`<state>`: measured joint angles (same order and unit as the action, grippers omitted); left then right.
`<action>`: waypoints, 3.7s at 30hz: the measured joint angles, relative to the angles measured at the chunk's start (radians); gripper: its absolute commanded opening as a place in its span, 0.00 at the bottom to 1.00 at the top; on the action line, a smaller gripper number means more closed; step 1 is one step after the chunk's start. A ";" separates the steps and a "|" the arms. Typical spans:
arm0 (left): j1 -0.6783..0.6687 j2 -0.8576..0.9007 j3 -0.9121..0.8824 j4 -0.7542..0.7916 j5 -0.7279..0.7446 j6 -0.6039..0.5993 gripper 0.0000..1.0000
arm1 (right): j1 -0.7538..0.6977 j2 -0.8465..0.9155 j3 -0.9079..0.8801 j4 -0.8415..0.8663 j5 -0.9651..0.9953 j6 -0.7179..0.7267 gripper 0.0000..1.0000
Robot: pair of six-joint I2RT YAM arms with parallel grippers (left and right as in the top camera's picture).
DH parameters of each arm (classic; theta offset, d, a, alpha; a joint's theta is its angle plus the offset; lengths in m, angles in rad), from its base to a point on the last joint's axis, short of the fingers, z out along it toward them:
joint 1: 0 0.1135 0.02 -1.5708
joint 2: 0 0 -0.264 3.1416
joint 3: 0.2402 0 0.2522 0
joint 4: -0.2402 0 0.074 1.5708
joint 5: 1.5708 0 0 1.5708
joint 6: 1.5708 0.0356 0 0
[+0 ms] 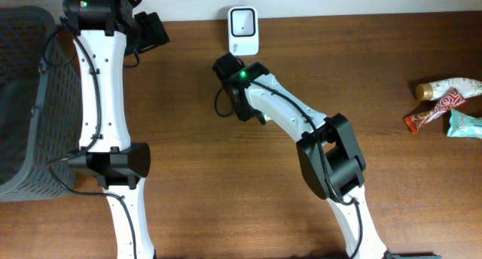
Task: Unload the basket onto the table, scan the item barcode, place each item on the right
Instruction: 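Lower the right gripper and grasp the Kleenex packet, then lift the Kleenex packet and hold it at the scanner, then carry the Kleenex packet to the right edge and release it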
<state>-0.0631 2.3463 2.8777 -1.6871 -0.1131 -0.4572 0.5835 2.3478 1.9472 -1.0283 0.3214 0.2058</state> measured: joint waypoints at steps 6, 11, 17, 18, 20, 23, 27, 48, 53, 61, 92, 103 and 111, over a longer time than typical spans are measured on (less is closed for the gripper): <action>0.000 0.000 0.000 0.000 0.000 0.000 0.99 | 0.000 0.000 -0.073 0.061 0.048 -0.002 0.15; 0.000 0.000 0.000 0.000 0.000 0.000 0.99 | -0.001 -0.002 -0.063 0.042 0.062 0.031 0.04; 0.000 0.000 0.000 0.000 0.000 0.000 0.99 | -0.055 0.011 0.126 -0.129 -0.168 0.052 0.04; 0.000 0.000 0.000 0.000 0.000 0.000 0.99 | -0.069 0.011 0.155 -0.139 -0.223 0.048 0.04; 0.000 0.000 0.000 0.000 0.000 0.000 0.99 | -0.117 0.011 0.203 -0.140 -0.397 0.021 0.04; 0.000 0.000 0.000 0.000 0.000 0.000 0.99 | -0.196 0.011 0.200 -0.133 -0.679 -0.023 0.04; 0.000 0.000 0.000 0.000 0.000 0.000 0.99 | -0.274 0.011 0.116 -0.084 -0.978 -0.053 0.04; 0.000 0.000 0.000 0.000 0.000 0.000 0.99 | -0.521 0.012 -0.149 -0.125 -1.073 -0.057 0.42; 0.000 0.000 0.000 0.000 0.000 0.000 0.99 | -0.521 0.011 -0.026 -0.201 -0.969 -0.097 0.43; 0.000 0.000 0.000 0.000 0.000 0.000 0.99 | -0.369 0.010 -0.008 -0.195 -0.870 -0.179 0.46; 0.000 0.000 0.000 0.000 0.000 0.000 0.99 | -0.291 -0.002 0.369 0.175 -0.435 -0.079 0.04; 0.000 0.000 0.000 0.000 0.000 0.000 0.99 | -0.235 0.086 0.373 0.652 -0.095 -0.486 0.04; 0.000 0.000 0.000 0.000 0.000 0.000 0.99 | -0.232 0.185 0.359 0.676 -0.007 -0.616 0.04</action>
<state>-0.0631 2.3463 2.8777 -1.6871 -0.1131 -0.4572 0.3515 2.5332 2.3058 -0.3527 0.3145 -0.4099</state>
